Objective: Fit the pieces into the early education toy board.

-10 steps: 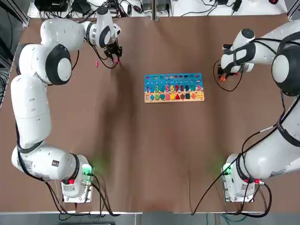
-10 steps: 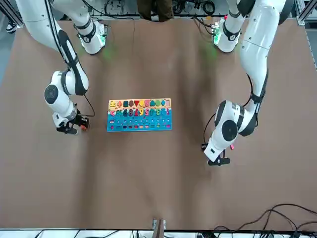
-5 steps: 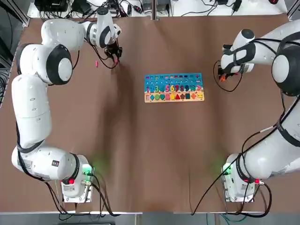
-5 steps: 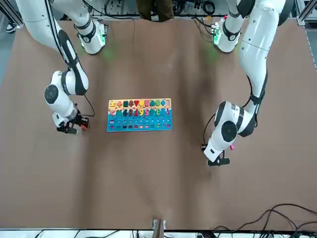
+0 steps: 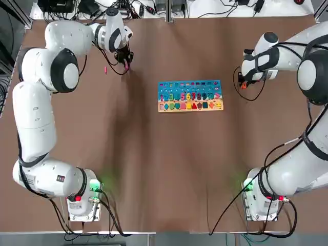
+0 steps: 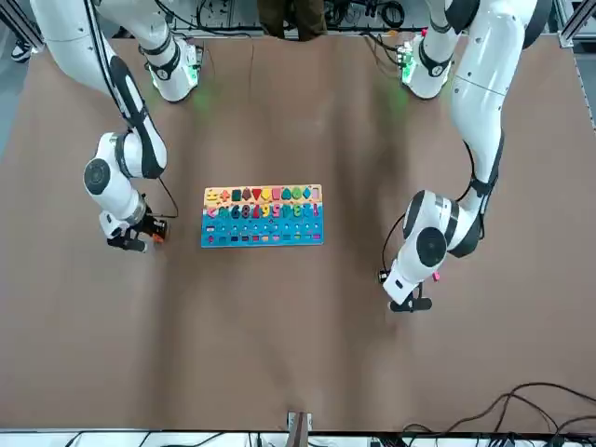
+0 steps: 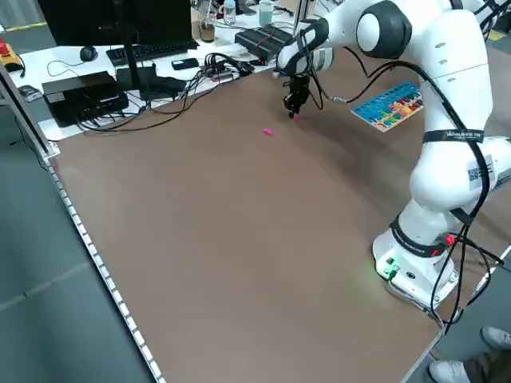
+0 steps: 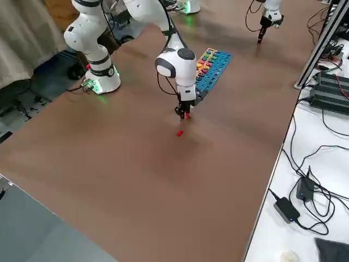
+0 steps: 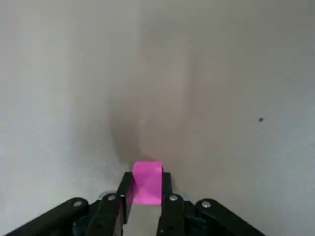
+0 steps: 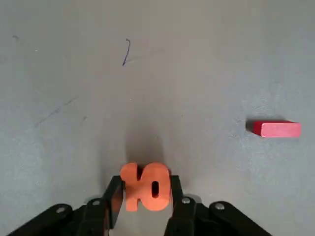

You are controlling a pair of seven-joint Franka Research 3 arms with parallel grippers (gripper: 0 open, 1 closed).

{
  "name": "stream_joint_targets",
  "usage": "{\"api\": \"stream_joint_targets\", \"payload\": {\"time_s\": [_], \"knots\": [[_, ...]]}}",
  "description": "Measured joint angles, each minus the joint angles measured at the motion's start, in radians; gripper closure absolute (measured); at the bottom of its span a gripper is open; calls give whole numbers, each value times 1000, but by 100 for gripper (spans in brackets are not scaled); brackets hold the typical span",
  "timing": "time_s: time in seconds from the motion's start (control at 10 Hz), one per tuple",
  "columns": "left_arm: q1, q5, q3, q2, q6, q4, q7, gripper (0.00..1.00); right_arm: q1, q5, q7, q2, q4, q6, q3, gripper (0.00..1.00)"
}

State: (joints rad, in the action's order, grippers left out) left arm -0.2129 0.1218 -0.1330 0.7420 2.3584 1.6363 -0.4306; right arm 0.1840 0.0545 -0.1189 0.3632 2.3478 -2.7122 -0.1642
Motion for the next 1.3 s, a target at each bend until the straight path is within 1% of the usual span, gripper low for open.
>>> {"api": "stream_joint_targets", "payload": {"time_s": [0.2,0.4,0.5,0.7,0.9,1.1,1.3], "knots": [[2,0,-1,-1,0,-3,0,74,0,0,0,0,0,0,0,56],[4,0,-22,-29,-1,12,-4,74,0,0,0,0,0,0,0,56],[4,0,-49,-66,-3,53,-23,74,0,0,0,0,0,1,0,56],[2,0,-125,-147,-4,162,-117,74,0,0,0,-4,0,13,0,59],[-19,0,-197,-200,2,253,-233,74,0,0,0,-10,0,25,0,59],[-101,0,-211,-225,55,336,-347,74,1,0,0,-14,0,27,0,59],[-173,0,-213,-229,77,363,-428,74,13,0,0,-41,-1,67,2,59]]}}
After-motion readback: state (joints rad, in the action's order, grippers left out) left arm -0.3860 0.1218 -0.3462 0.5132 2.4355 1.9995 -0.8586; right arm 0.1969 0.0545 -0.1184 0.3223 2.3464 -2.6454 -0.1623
